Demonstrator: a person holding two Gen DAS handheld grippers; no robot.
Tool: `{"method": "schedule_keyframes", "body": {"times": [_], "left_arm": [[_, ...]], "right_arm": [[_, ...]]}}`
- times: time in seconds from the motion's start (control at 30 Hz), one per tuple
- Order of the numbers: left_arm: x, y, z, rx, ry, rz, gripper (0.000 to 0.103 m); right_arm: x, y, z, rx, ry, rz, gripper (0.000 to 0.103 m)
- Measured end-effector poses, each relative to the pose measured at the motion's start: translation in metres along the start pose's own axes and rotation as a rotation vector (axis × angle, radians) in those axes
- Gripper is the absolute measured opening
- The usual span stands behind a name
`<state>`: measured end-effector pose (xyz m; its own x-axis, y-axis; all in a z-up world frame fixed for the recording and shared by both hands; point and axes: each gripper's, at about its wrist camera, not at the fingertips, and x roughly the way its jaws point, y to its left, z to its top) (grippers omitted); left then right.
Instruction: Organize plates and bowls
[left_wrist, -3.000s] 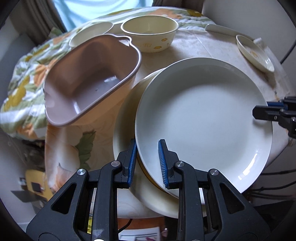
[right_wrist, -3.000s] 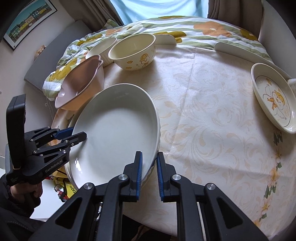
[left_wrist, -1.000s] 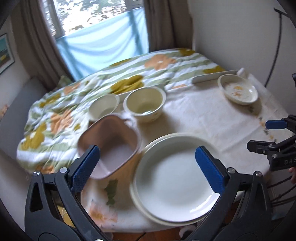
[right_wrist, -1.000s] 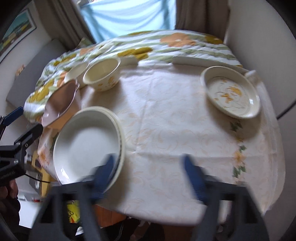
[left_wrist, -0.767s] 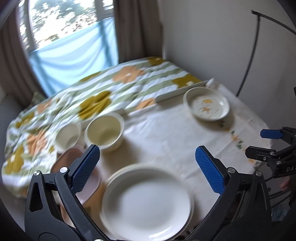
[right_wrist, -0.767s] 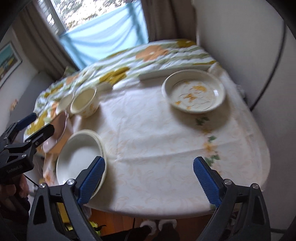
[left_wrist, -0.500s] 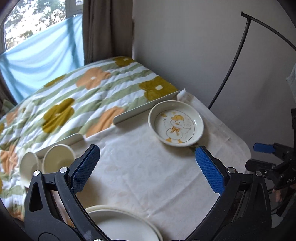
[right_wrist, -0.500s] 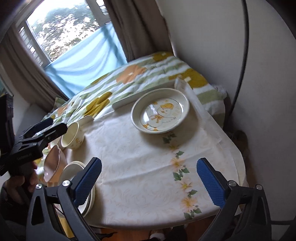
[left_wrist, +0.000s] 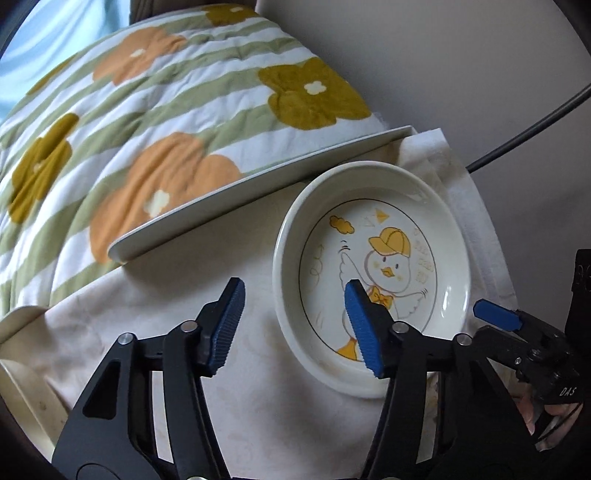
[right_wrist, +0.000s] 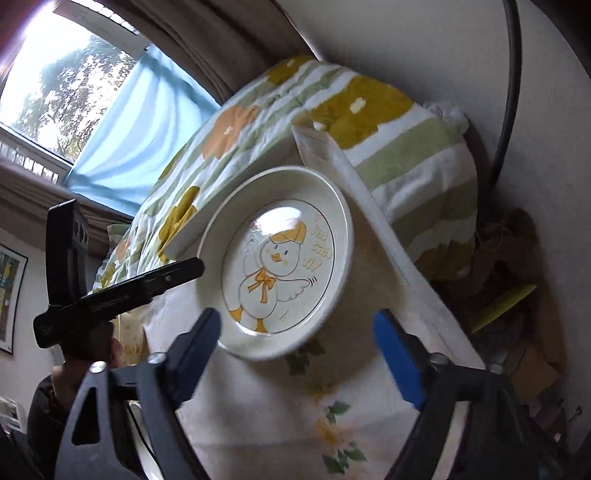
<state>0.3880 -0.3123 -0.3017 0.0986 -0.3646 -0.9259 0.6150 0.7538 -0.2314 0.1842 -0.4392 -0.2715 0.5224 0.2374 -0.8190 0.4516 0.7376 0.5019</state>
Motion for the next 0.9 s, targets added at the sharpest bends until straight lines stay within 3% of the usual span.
{"method": "schedule_keyframes", "body": {"times": [0.07,0.13,0.2,0.3,0.57,0.9], "left_arm": [[0.007,0.000,0.005,0.000,0.007,0.001,0.051],[0.014,0.000,0.009,0.005,0.018,0.008,0.045],[0.022,0.002,0.013,-0.002,0.038,0.004,0.027],[0.027,0.005,0.016,-0.010,0.047,0.006,0.023],[0.028,0.004,0.022,-0.010,0.042,0.008,0.018],[0.008,-0.004,0.020,0.038,-0.003,0.043,0.017]], "right_arm": [[0.010,-0.002,0.001,0.011,0.006,-0.023,0.069],[0.014,-0.006,-0.001,0.049,0.005,-0.047,0.055],[0.016,-0.010,-0.003,0.075,-0.008,-0.045,0.048],[0.016,-0.013,-0.002,0.081,-0.025,-0.038,0.044],[0.020,-0.017,0.004,0.077,-0.016,-0.026,0.016],[0.014,-0.013,0.009,0.003,-0.013,-0.006,0.016]]}}
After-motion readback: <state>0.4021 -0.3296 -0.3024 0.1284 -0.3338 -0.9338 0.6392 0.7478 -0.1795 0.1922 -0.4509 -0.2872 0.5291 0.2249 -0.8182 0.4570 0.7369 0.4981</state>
